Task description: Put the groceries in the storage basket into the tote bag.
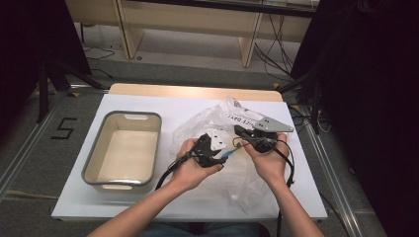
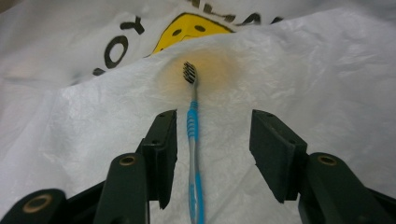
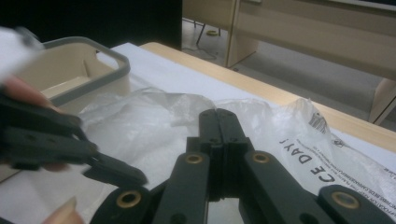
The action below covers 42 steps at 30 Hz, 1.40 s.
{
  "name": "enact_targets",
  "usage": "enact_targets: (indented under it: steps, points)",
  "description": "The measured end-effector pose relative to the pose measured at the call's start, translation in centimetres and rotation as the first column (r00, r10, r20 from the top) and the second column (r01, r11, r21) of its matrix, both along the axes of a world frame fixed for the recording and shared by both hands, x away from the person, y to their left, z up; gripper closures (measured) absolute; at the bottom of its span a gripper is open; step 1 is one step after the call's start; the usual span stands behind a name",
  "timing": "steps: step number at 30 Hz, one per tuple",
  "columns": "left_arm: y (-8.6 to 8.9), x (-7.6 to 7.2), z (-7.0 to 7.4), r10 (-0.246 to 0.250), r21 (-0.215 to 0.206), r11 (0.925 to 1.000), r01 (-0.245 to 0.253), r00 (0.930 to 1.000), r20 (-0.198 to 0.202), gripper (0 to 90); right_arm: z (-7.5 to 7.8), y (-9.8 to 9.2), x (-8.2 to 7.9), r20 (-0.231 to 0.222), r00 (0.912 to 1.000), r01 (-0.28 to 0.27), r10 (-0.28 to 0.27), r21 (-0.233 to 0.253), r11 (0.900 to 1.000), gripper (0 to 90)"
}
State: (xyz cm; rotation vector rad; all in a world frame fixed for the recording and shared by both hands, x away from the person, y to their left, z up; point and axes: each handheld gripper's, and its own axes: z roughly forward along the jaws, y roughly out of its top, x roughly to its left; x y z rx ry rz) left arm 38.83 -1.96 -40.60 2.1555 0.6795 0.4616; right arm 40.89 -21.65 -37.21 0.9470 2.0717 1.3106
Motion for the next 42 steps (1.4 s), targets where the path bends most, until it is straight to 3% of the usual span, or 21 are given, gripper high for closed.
enact_targets:
  steps: [5,9,14,17,20,25,31,35,36,39,42]
  points:
    - [2.2,-0.9,0.8,0.025,-0.046,0.9986,-0.026,0.9994,-0.024,51.0,-0.7,-0.1,-0.3,-0.028,0.9995,-0.014,0.014,-0.024,1.000,90.0]
    - [3.7,-1.0,0.8,0.056,-0.059,0.9966,-0.058,0.9979,-0.033,51.0,-1.8,-0.1,-0.7,-0.071,0.9969,-0.037,0.033,-0.052,0.998,90.0]
    - [4.6,-1.1,1.0,0.071,-0.068,0.9949,-0.075,0.9958,-0.057,51.7,-3.4,-0.1,-0.9,-0.140,0.9883,-0.074,0.061,-0.087,0.993,90.0]
    - [4.8,-1.1,1.4,0.084,-0.075,0.9933,-0.087,0.9952,-0.050,51.7,-4.2,-0.1,-0.9,-0.187,0.9792,-0.098,0.079,-0.099,0.990,90.0]
    - [5.0,-0.9,1.7,0.101,-0.087,0.9907,-0.105,0.9939,-0.043,51.7,-5.1,0.2,-1.0,-0.238,0.9659,-0.134,0.102,-0.120,0.984,90.0]
    - [5.0,-0.5,1.4,0.113,-0.077,0.9902,-0.116,0.9925,-0.046,51.8,-6.6,0.6,-1.0,-0.323,0.9366,-0.191,0.136,-0.144,0.971,90.0]
    - [4.9,0.4,0.6,0.136,-0.042,0.9895,-0.138,0.9897,-0.044,51.2,-7.8,0.7,-1.1,-0.393,0.9059,-0.240,0.159,-0.168,0.956,90.0]
    - [4.6,0.9,-0.6,0.143,-0.011,0.9895,-0.144,0.9873,-0.069,51.2,-8.4,0.9,-1.3,-0.427,0.8877,-0.268,0.172,-0.174,0.948,89.3]
    - [4.5,1.0,-0.9,0.143,-0.004,0.9896,-0.144,0.9869,-0.075,51.2,-8.5,0.9,-1.3,-0.427,0.8866,-0.275,0.178,-0.177,0.945,87.8]
    - [4.4,1.2,-1.8,0.142,0.009,0.9899,-0.142,0.9857,-0.091,50.4,-8.3,0.8,-1.4,-0.434,0.8817,-0.275,0.185,-0.154,0.949,82.2]
    - [4.4,1.4,-2.3,0.145,0.029,0.9894,-0.143,0.9841,-0.102,48.9,-7.7,0.4,-1.4,-0.408,0.8944,-0.249,0.182,-0.116,0.961,74.0]
